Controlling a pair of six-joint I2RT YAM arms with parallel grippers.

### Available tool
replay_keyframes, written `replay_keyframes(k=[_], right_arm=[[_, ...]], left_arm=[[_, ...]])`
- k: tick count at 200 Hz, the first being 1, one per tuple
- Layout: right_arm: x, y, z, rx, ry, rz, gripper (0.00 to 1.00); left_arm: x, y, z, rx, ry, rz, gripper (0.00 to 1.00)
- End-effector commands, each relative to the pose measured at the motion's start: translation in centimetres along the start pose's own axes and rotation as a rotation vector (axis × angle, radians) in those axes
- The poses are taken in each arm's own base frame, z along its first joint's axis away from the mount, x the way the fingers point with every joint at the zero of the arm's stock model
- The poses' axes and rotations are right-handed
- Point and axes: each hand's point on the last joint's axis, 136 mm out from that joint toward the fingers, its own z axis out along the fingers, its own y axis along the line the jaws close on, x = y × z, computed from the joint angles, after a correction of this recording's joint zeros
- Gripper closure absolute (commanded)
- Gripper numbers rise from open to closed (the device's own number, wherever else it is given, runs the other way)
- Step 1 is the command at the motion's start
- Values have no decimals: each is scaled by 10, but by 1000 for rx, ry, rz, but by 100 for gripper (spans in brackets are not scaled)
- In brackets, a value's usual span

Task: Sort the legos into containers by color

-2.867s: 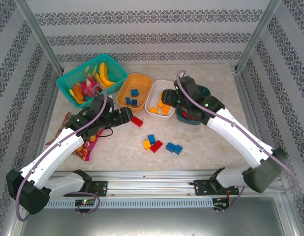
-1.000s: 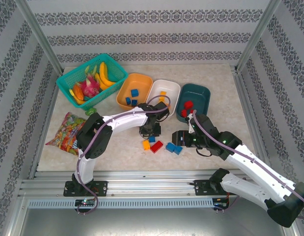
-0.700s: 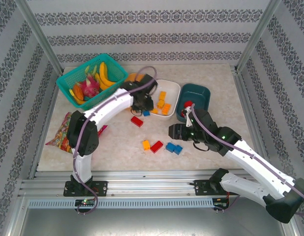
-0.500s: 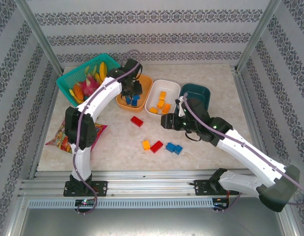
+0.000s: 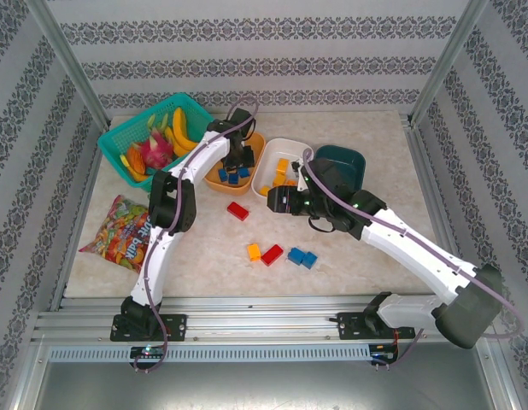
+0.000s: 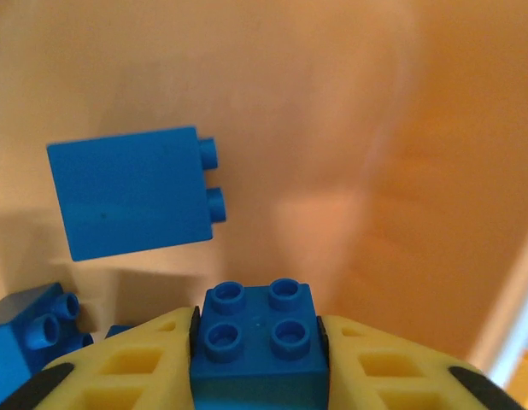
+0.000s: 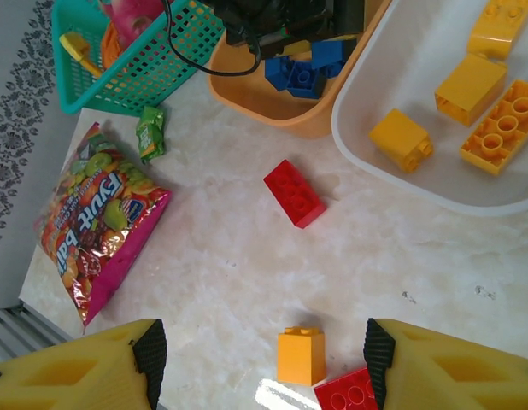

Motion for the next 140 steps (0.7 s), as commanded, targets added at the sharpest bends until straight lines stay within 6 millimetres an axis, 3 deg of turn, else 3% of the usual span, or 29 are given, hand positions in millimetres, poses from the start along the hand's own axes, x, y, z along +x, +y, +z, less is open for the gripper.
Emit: replay_keyframes(k=[1,38,71,95,140], right_arm=[[7,1,14,1,53,3,35],[28,4,56,43,166,-144,34],[43,4,102,110,285,-361,26],[43,0,133,151,338,-448,24],[52,-17,183,229,435,-556,21]], left_arm=[[-5,1,-22,19,-4,5,44],[-14,-1,-72,33,-76,8,35],[0,13,-133,32,-149,-11,28],[31,36,-167,43,-181,-54,26],[117,85,-209,81,-211,-166,24]])
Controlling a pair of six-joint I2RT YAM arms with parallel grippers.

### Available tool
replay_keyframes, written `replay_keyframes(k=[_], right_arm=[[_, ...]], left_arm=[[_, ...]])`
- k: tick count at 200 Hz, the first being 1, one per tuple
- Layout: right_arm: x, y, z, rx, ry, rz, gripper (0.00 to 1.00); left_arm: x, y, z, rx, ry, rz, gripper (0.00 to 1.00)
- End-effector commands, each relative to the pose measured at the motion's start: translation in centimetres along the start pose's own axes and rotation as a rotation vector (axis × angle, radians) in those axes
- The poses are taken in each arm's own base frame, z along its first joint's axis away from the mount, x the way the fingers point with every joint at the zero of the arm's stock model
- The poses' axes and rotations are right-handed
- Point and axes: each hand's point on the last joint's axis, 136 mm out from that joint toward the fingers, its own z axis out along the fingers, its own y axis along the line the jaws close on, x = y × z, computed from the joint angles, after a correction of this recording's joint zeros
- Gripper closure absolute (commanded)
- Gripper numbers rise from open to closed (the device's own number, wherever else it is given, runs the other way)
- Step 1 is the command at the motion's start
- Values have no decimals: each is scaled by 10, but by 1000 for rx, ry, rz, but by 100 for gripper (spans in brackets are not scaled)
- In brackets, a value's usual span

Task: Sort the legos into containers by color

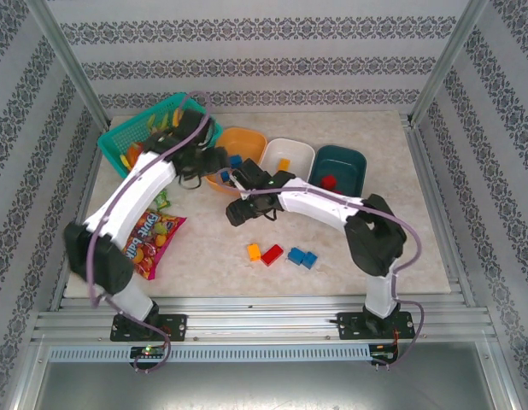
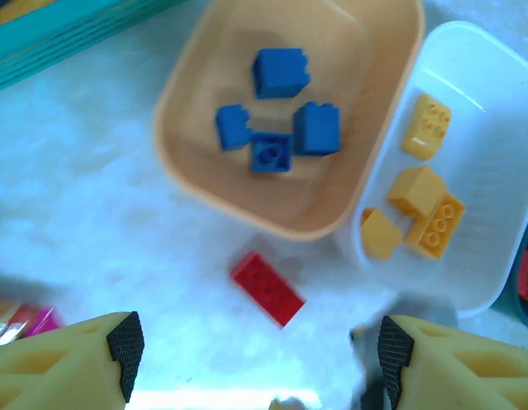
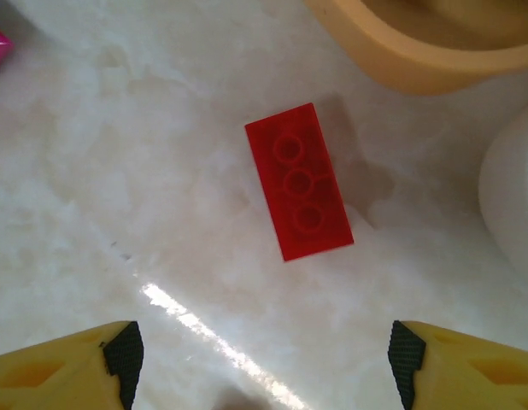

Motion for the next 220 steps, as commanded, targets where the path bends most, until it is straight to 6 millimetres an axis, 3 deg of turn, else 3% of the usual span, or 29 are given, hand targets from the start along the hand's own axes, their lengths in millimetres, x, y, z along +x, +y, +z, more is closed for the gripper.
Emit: replay_keyframes(k=[1,29,63,97,127,141,153,183,203,220], right_arm=[[2,-6,17,70,63,-102,21],[1,-8,41,79,96,-109,21],[1,-13,65,111,136,-96,29],[4,-12,83,112,164,-94,43],[4,-6,81,110,161,-97,62],[0,1,70,100,130,-102,71],[-6,11,54,80,90,-110,75],[-12,24,-9,16,-21,-49,79],[-8,7,-58,21,-95,41,79],[1,-27,-94,46,-148,154,78]], left_arm=[[33,27,-9,-8,6,-91,24],[70,49,-38,31,-16,-161,25],[100,76,-62,35,-60,-199,26],[116,89,-80,61,-95,-234,27],[128,93,-86,77,-83,-245,27],[130,87,-87,122,-74,-229,27],[130,69,-87,212,-59,-179,27],[117,33,-97,383,-76,-92,27],[101,13,-101,440,-90,-65,26],[88,-10,-100,486,-96,-36,26]])
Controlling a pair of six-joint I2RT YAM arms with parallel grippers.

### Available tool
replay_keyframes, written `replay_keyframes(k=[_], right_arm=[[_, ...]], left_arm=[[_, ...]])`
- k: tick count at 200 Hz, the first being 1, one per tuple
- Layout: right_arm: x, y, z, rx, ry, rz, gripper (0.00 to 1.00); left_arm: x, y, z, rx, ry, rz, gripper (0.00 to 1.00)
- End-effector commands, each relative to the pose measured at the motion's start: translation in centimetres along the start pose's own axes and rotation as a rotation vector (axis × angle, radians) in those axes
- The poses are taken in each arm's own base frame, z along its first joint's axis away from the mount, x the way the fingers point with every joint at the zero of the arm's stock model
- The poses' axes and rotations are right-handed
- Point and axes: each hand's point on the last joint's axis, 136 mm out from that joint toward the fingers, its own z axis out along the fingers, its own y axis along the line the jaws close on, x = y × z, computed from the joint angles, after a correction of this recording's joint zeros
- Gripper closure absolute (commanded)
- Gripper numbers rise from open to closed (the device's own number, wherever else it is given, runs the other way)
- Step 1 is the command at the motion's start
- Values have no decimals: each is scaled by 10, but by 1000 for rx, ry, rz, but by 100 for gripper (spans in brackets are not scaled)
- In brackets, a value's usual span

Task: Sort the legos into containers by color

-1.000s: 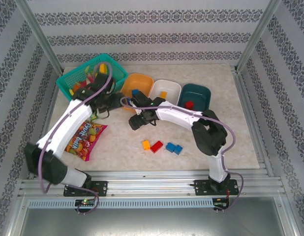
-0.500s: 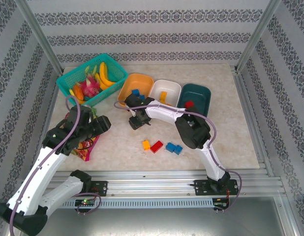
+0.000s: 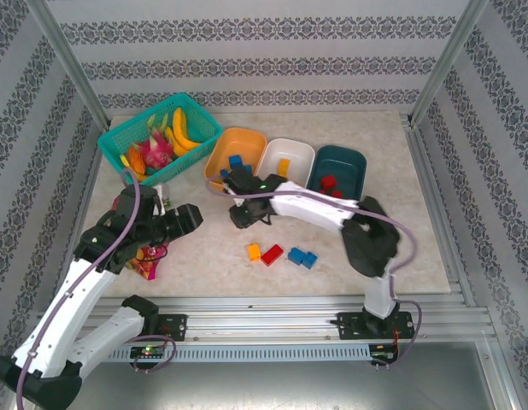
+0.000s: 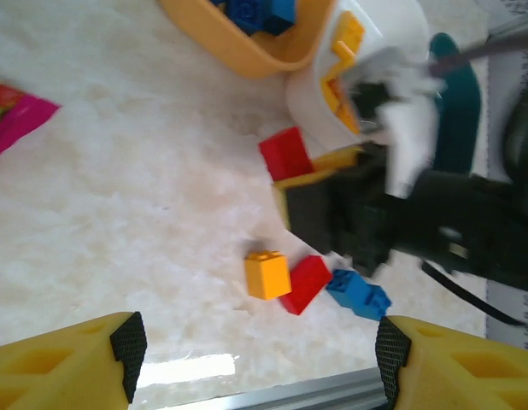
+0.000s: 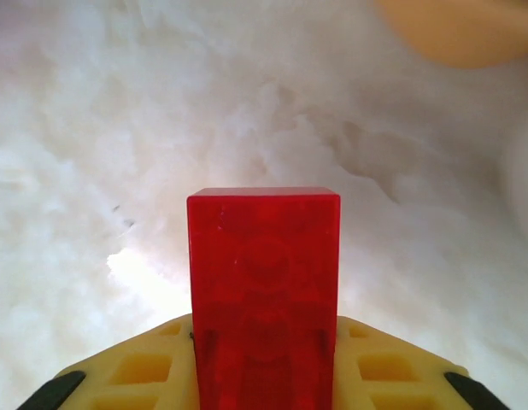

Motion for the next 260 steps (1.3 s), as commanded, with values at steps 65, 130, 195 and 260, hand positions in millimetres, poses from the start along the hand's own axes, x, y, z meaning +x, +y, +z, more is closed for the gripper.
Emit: replay_keyframes(k=[65,130,195,260], right_arm=[[44,-235,-113,254,-190,715,75],[45,-334,-48,381,2,800,74],[55,-365,-15,462,148,820,60],[7,-339,-73,405,-29,757,35]], left_arm=[[-18,-134,79,222,52,232,26],[-20,-162,133,224,98,244,26],[-12,-152,142,184,128,256,26],[-5,-128,130,81,159,281,25]])
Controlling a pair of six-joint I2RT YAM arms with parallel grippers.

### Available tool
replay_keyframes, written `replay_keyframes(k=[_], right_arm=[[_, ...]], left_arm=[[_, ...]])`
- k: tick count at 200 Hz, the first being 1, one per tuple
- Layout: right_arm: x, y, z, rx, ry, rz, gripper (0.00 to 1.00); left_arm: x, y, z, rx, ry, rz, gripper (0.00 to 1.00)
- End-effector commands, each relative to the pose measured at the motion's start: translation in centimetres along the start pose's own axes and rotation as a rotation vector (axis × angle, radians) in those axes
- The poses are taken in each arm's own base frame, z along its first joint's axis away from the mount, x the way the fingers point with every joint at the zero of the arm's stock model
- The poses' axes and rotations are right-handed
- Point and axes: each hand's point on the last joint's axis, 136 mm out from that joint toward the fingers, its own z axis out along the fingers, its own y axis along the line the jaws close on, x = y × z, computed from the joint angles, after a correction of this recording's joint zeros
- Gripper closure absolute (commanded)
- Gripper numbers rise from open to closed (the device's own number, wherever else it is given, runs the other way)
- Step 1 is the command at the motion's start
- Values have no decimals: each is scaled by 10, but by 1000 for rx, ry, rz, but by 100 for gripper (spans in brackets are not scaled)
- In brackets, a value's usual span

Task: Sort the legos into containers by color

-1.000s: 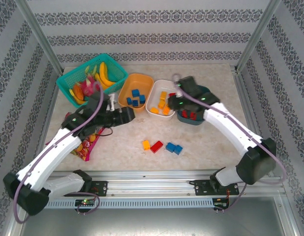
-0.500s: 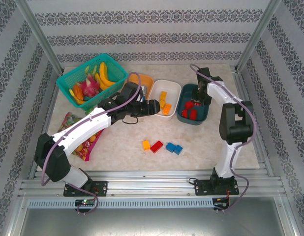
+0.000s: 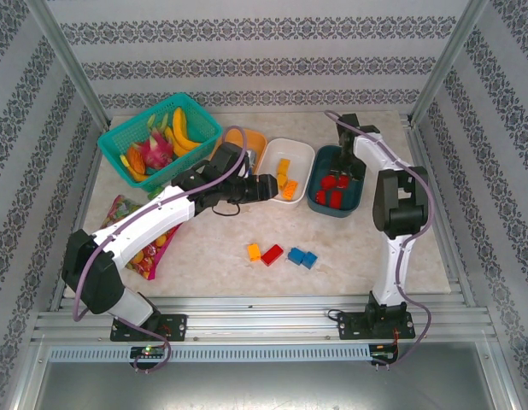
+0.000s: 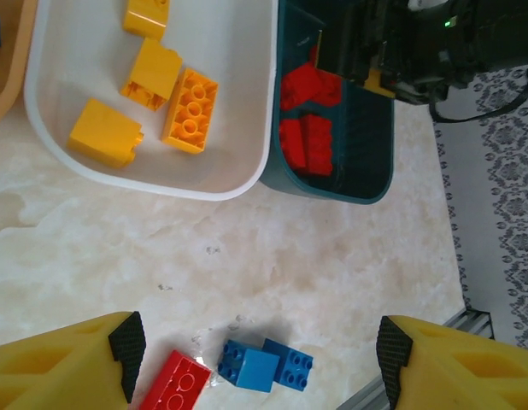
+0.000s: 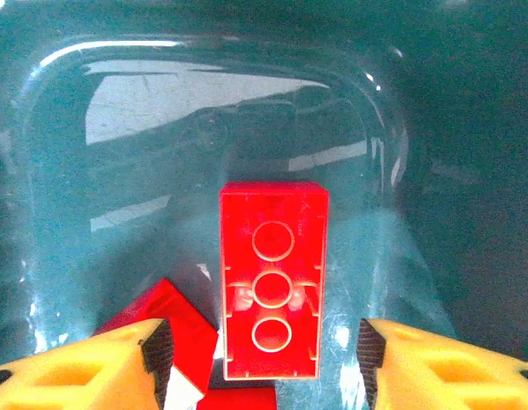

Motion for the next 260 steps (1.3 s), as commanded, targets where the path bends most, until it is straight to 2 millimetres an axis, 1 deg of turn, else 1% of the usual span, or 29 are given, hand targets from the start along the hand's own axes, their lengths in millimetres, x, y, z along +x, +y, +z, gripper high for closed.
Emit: replay_keyframes(k=[1,23,34,46,51,65,75,87,98,106,118,131,144,155,163,175,189,209,219,249,260], right_arm=[[-18,14,-69,-71,-137,-18,35],[-19,29,-128,-151,-253,-37,36],[-13,37,-157,-193,-313,-55,36],[-2,45,-185,-240,-369,-75,36],[4,47,-196,-265,-391,-84,36],[28,59,-217,-353,-419,-112,36],[50,67,-226,-415,-425,-137,36],[79,76,-234,-484,-425,-171,35],[112,88,-234,-579,-393,-214,33],[138,97,-231,-663,-361,-247,30],[181,109,-226,-808,-290,-294,28],[220,111,-222,-899,-233,-323,25],[253,108,-219,-934,-207,-370,19],[272,102,-213,-932,-187,-393,15],[284,98,-207,-935,-162,-395,14],[294,91,-199,-923,-127,-383,14],[301,87,-196,-922,-115,-377,14],[300,81,-196,-904,-131,-365,14],[300,79,-196,-895,-137,-363,14],[300,79,-194,-888,-133,-363,14],[300,79,-194,-887,-134,-364,15]], left_arm=[[4,1,-19,-41,0,47,25],[9,9,-29,-87,14,38,25],[13,11,-33,-96,26,31,25],[19,16,-36,-108,39,14,25],[22,18,-37,-117,47,5,25],[32,26,-38,-138,78,-21,26],[41,32,-37,-156,106,-44,26],[56,43,-31,-186,148,-85,26],[69,54,-24,-220,187,-132,26],[78,62,-18,-250,214,-170,26],[90,70,-9,-289,252,-220,26],[101,71,4,-309,290,-252,26],[109,70,16,-320,312,-277,26],[120,72,28,-340,340,-299,26],[127,74,35,-355,356,-311,26],[138,81,46,-387,385,-329,26],[148,88,52,-428,413,-345,29],[153,95,56,-484,425,-347,33],[156,98,60,-499,432,-348,37],[165,104,66,-545,456,-342,48],[167,105,67,-557,461,-335,50]])
